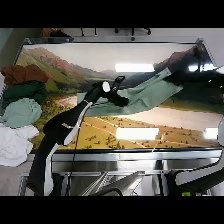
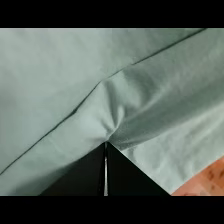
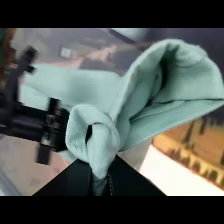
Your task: Fold the shirts.
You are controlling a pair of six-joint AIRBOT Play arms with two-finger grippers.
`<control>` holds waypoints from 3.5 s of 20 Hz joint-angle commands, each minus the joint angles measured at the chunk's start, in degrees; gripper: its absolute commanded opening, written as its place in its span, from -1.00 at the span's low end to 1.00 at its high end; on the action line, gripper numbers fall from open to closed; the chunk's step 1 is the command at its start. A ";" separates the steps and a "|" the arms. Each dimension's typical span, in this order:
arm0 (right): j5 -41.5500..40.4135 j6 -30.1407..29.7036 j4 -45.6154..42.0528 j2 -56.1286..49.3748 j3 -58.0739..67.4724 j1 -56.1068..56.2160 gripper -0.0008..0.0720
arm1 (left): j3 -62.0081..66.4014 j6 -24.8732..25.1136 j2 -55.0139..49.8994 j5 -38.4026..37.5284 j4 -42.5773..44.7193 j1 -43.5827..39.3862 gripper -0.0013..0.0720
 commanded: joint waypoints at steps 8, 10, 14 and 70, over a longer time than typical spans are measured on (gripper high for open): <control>6.12 8.48 0.02 0.96 7.43 10.10 -0.90 | 5.99 2.99 17.00 -12.79 -18.38 10.60 -0.93; 1.22 9.79 -3.08 0.92 7.41 18.23 -0.90 | 6.73 2.38 25.40 -16.44 -18.38 18.29 -0.93; -13.07 12.20 -9.84 -3.28 7.41 36.76 -0.90 | -1.18 2.43 42.01 -16.37 -18.32 32.63 -0.93; -7.32 38.73 -44.02 10.47 -14.78 -31.80 -0.91 | -17.40 8.20 63.39 -21.00 -18.21 50.34 -0.93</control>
